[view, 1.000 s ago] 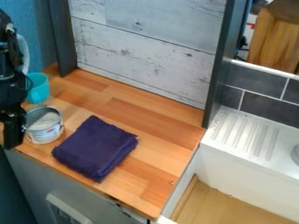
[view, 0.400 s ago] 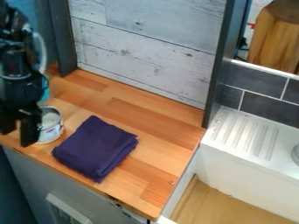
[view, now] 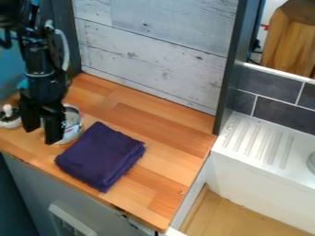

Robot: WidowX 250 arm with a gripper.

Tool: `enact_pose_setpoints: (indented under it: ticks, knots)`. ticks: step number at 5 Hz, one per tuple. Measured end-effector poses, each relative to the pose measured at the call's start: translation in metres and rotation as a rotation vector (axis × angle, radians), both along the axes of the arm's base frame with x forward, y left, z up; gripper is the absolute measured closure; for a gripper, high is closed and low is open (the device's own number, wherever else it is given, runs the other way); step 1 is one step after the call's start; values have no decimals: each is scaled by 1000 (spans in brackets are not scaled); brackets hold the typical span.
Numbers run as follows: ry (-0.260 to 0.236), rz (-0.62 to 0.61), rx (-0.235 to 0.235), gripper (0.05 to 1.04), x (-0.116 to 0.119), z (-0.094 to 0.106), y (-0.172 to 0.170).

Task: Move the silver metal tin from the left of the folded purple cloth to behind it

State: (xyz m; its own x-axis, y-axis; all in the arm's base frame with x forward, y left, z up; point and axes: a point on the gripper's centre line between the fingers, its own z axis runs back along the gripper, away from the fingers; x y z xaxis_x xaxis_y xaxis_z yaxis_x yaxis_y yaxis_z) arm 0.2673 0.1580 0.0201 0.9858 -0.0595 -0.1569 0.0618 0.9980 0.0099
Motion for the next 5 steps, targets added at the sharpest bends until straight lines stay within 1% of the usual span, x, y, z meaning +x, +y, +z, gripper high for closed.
enact_pose_setpoints:
  ticks: [1,2,3,4,5]
  knots:
    - [-49,14,-15,82,18,3,-1]
    - [-116,41,-26,82,40,13,-4]
    - [-149,36,-25,82,60,20,-7]
    - [-184,37,-18,82,72,27,-8]
    - [-183,33,-21,82,73,27,-12]
